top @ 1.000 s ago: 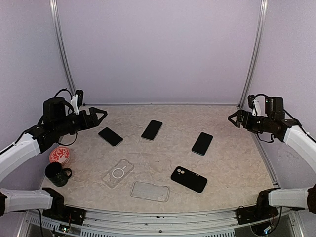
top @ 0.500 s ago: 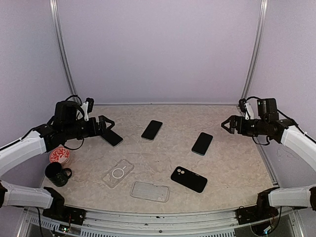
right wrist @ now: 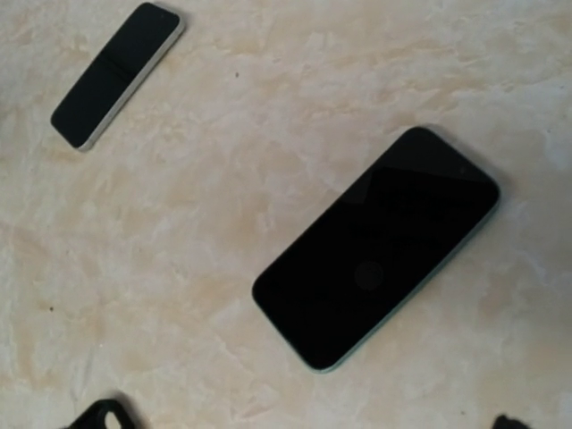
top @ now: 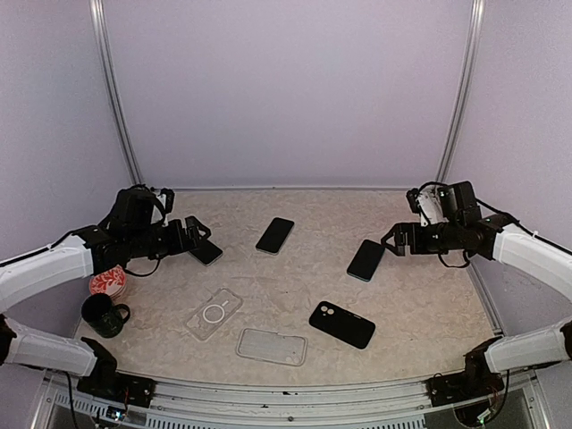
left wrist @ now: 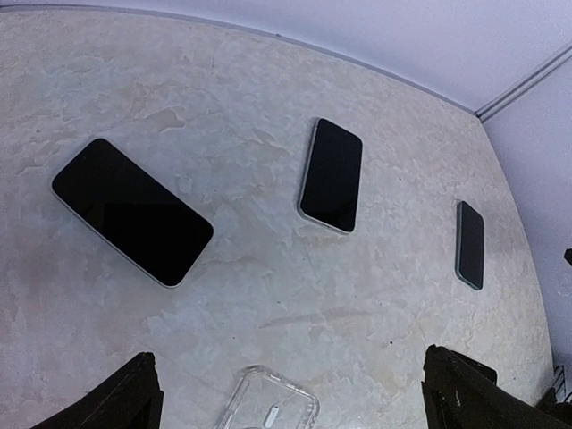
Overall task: Put the phone into the phone case
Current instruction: Move the phone case to the center of the board, then rotate the phone at the center of the board.
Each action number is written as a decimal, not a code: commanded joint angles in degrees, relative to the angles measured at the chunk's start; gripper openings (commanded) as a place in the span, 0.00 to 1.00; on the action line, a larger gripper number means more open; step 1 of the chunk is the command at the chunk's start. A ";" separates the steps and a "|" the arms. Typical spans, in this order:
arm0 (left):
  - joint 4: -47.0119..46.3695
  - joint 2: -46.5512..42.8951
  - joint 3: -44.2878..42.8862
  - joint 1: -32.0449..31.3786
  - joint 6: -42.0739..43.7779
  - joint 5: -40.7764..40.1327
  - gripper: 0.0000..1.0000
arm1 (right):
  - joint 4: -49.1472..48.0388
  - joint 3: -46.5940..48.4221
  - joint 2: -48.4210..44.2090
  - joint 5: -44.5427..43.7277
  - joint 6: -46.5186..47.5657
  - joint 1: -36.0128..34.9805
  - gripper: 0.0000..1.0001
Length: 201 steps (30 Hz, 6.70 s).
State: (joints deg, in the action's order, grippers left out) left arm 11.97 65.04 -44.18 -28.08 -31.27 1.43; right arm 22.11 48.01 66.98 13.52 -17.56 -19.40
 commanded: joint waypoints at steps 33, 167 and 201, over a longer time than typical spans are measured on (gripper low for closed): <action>-0.62 9.44 2.05 -9.81 -2.68 -12.07 0.99 | -5.21 12.76 31.62 -26.60 -19.34 -11.63 0.99; 28.87 53.28 -45.73 -19.11 49.27 -8.78 0.00 | -3.91 7.19 20.83 -26.91 -16.04 -11.63 0.99; 27.19 53.00 -51.41 -22.13 48.07 -9.77 0.81 | -1.46 18.49 41.70 -32.12 -28.71 -14.71 0.99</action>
State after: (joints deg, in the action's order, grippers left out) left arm 41.34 122.89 -95.83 -50.50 22.04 -5.63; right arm 17.96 63.96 106.21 -15.97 -45.01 -32.99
